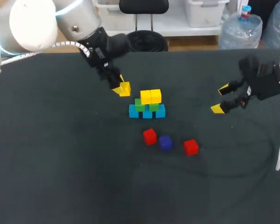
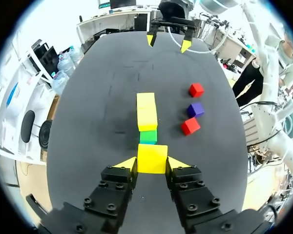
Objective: Place the blue cubes, place green cubes on the blue cubes, place the yellow cubes on the green cubes, then place the red cubes on the yellow cubes, and place purple cube on the red cubes.
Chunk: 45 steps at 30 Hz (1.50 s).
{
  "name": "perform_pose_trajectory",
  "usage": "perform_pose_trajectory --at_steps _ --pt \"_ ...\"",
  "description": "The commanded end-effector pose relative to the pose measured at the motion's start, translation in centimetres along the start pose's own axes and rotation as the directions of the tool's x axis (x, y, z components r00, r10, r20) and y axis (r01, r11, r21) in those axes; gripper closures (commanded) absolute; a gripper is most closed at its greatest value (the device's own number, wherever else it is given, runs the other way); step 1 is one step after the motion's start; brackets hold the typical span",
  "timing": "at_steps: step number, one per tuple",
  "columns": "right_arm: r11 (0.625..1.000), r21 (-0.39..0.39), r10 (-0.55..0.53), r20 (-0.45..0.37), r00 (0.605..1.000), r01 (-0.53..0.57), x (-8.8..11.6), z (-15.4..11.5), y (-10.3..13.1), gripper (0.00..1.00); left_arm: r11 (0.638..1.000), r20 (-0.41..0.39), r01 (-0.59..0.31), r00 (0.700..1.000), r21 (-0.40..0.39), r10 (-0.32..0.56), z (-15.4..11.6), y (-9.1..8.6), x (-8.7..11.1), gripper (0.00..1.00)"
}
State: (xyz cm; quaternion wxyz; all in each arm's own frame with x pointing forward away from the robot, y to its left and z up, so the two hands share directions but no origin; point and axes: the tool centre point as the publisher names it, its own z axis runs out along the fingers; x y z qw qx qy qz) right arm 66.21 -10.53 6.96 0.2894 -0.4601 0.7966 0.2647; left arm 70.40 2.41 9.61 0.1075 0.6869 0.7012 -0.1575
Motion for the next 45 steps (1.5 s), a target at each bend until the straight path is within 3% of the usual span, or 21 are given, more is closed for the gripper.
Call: perform_pose_trajectory --at_steps 1,10,45 --pt "1.0 -0.001 -0.001 0.003 1.0 0.001 0.0 0.1 -0.1 0.0 1.0 -0.018 0.016 1.0 0.0 -0.016 0.8 0.3 -0.3 1.0" --pt "1.0 -0.001 -0.001 0.003 1.0 0.001 0.0 0.1 -0.1 0.0 0.998 -0.018 0.055 0.998 -0.018 -0.055 1.7 0.0 -0.5 1.0" --pt "1.0 -0.001 -0.001 0.003 1.0 0.001 0.0 0.1 -0.1 0.0 0.999 -0.026 0.052 0.998 -0.011 -0.052 3.3 0.0 -2.0 1.0"
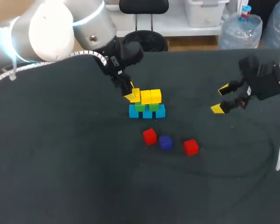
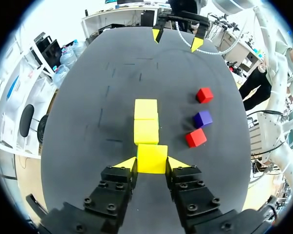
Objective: Place the blue cubes, place green cubes on the blue cubes, place the yellow cubes on the green cubes, then place the red cubes on the yellow cubes, and place purple cube on the red cubes.
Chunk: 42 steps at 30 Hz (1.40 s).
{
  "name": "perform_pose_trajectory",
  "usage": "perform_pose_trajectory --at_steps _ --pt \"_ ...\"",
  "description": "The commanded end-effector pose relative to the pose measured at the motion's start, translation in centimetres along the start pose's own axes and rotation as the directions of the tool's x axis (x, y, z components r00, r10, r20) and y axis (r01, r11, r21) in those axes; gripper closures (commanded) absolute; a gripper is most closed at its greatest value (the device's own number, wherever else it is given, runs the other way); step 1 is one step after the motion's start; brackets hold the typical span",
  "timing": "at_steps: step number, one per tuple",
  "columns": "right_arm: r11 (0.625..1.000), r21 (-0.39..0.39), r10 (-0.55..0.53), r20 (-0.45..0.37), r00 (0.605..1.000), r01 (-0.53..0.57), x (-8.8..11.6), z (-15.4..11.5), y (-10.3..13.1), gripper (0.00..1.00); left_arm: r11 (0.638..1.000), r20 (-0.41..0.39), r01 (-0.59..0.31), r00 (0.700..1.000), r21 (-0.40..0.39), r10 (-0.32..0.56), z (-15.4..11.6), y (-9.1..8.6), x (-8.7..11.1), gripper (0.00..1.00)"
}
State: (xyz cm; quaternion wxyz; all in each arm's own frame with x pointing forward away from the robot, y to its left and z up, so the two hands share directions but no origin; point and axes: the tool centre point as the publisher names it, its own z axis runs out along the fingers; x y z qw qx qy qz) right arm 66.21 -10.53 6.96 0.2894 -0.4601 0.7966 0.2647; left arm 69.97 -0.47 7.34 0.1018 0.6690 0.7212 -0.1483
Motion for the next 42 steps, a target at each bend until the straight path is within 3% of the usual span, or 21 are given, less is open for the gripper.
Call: perform_pose_trajectory --at_steps 1,42 --pt "1.0 -0.001 -0.001 0.003 1.0 0.001 0.03 0.09 -0.06 0.0 1.0 -0.007 0.0 1.0 0.004 0.001 0.14 0.33 -0.21 1.0" --pt "1.0 -0.001 -0.001 0.003 1.0 0.001 0.03 0.09 -0.06 0.0 1.0 -0.024 -0.002 1.0 0.013 0.002 1.0 0.85 -0.14 1.0"
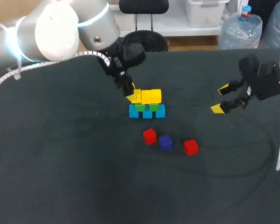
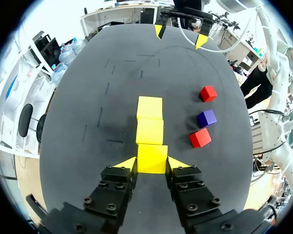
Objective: Place the blue cubes, place green cubes on the blue cubes, place the yellow cubes on the green cubes, then place the red cubes on the yellow cubes, and place purple cube on the red cubes.
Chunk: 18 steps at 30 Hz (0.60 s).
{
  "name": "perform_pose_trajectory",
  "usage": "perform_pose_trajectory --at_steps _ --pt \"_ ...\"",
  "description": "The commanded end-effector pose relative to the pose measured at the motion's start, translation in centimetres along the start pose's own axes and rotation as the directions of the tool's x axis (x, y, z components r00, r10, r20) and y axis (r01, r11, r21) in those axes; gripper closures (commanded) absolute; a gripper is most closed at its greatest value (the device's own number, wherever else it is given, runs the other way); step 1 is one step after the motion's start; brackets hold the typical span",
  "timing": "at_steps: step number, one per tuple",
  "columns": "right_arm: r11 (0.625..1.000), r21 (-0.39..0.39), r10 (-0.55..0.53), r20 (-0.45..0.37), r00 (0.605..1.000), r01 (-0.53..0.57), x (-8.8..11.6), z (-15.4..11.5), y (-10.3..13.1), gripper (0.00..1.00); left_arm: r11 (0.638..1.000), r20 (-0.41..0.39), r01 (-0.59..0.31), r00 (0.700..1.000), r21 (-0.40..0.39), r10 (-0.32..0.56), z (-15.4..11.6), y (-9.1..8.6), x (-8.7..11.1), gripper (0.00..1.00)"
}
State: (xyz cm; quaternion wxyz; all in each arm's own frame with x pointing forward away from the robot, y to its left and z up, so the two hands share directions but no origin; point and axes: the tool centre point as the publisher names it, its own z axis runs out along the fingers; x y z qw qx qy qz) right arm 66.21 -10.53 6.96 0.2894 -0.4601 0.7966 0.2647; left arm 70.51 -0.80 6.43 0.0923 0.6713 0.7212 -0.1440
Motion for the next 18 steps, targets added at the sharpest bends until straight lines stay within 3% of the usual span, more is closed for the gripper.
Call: perform_pose_trajectory --at_steps 1,18 --pt "1.0 -0.001 -0.001 0.003 1.0 0.001 0.03 0.09 -0.06 0.0 1.0 -0.004 0.0 1.0 0.007 0.0 0.07 0.24 -0.09 1.0" --pt "1.0 -0.001 -0.001 0.003 1.0 0.001 0.03 0.09 -0.06 0.0 1.0 -0.008 0.005 1.0 0.012 -0.004 0.26 0.12 0.51 1.0"
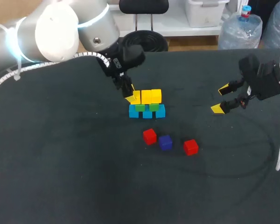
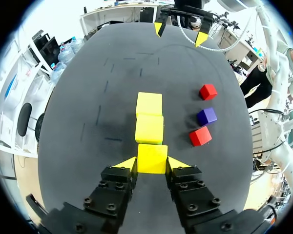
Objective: Place the blue cubes, place green cubes on the blue cubes, place the yellow cubes on the green cubes, then place the red cubes on the yellow cubes, and place purple cube on the red cubes.
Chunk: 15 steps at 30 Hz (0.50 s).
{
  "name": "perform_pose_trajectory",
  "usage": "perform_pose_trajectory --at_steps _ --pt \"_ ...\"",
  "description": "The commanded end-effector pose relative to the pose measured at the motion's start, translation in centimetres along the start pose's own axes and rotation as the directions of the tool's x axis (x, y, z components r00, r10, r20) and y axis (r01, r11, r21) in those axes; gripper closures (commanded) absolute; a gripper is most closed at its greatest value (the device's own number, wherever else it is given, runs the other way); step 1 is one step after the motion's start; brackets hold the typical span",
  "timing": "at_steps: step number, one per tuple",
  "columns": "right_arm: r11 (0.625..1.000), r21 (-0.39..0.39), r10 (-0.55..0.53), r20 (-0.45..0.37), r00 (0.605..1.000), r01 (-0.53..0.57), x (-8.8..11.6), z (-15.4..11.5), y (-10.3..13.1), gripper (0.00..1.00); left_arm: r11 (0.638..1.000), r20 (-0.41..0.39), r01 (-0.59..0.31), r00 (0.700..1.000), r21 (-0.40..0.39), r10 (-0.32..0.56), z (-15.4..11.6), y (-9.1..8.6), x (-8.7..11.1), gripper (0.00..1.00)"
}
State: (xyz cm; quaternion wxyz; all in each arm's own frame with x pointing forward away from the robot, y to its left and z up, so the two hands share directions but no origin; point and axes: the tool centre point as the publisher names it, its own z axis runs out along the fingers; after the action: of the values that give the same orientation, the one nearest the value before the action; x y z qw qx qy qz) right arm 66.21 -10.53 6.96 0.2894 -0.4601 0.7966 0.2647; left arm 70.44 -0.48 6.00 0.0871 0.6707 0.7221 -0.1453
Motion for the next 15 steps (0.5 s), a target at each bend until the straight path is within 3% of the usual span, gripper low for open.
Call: perform_pose_trajectory --at_steps 1,15 --pt "1.0 -0.001 -0.001 0.003 1.0 0.001 0.03 0.09 -0.06 0.0 1.0 -0.001 0.001 1.0 0.005 -0.001 -0.01 0.12 0.09 1.0" --pt "1.0 -0.001 -0.001 0.003 1.0 0.001 0.03 0.09 -0.06 0.0 1.0 0.003 0.004 1.0 0.006 -0.004 0.06 0.16 0.22 1.0"
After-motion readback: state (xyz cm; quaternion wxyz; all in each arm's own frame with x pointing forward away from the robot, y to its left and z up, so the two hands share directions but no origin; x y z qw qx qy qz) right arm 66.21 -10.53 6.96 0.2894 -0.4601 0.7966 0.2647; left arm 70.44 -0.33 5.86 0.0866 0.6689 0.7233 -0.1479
